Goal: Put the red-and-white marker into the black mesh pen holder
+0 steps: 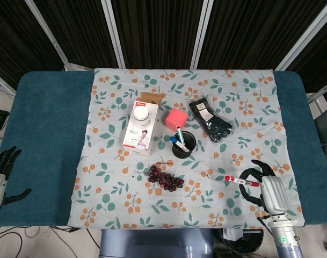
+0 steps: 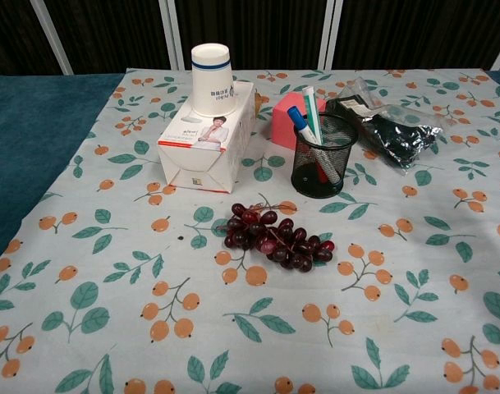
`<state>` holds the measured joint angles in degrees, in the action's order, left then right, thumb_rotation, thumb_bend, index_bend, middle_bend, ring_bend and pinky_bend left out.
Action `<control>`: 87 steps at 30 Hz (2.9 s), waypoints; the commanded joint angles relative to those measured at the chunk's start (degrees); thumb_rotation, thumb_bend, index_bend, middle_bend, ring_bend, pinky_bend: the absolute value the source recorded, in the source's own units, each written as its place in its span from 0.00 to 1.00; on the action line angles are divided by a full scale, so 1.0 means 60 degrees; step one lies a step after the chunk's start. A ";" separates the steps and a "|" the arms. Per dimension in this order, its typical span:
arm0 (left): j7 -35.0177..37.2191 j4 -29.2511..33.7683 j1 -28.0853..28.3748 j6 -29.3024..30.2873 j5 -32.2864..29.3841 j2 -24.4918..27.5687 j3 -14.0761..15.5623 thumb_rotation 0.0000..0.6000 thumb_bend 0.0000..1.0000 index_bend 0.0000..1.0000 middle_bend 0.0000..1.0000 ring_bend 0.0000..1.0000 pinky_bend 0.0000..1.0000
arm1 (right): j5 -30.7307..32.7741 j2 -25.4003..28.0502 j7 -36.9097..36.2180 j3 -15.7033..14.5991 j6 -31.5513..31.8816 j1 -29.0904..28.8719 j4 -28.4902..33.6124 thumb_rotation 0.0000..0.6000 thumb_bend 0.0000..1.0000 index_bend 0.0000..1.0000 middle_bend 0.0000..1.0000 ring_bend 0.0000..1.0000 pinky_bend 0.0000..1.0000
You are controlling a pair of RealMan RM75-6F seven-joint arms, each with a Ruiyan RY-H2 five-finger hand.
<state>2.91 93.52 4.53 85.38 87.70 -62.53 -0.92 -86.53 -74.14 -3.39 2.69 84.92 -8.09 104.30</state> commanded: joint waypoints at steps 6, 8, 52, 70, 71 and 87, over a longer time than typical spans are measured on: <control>-0.0041 0.0017 0.0009 -0.0018 -0.0011 -0.0015 -0.0007 1.00 0.08 0.00 0.00 0.00 0.00 | -0.0051 -0.0022 -0.0291 0.0087 0.0037 0.0045 0.0045 1.00 0.53 0.63 0.52 0.20 0.19; -0.0046 0.0013 0.0006 -0.0007 0.0003 -0.0017 -0.0003 1.00 0.08 0.00 0.00 0.00 0.00 | -0.0081 -0.0022 -0.0315 0.0083 0.0045 0.0059 0.0046 1.00 0.53 0.63 0.52 0.20 0.19; 0.0297 0.0040 0.0209 -0.0415 -0.0134 0.0101 -0.0035 1.00 0.09 0.00 0.00 0.00 0.00 | 0.3933 -0.4444 0.1533 0.3167 -0.1345 -0.2569 0.0642 1.00 0.53 0.63 0.52 0.20 0.19; 0.0417 0.0132 0.0291 -0.0649 -0.0327 0.0211 -0.0055 1.00 0.09 0.00 0.00 0.00 0.00 | 0.5424 -0.6677 0.1609 0.5364 -0.1505 -0.4573 -0.2067 1.00 0.53 0.63 0.52 0.20 0.19; 0.0411 0.0135 0.0296 -0.0664 -0.0337 0.0214 -0.0054 1.00 0.09 0.00 0.00 0.00 0.00 | 0.5494 -0.6714 0.1589 0.5393 -0.1529 -0.4615 -0.2195 1.00 0.53 0.63 0.52 0.20 0.19; 0.0410 0.0184 0.0309 -0.0717 -0.0380 0.0253 -0.0038 1.00 0.08 0.00 0.00 0.00 0.00 | 0.5864 -0.6890 0.0793 0.5215 -0.1810 -0.4566 -0.3657 1.00 0.53 0.63 0.52 0.20 0.19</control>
<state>5.37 94.62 6.39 81.08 85.43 -61.01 -1.15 -51.43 -115.46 1.59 34.10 74.11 -35.64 82.53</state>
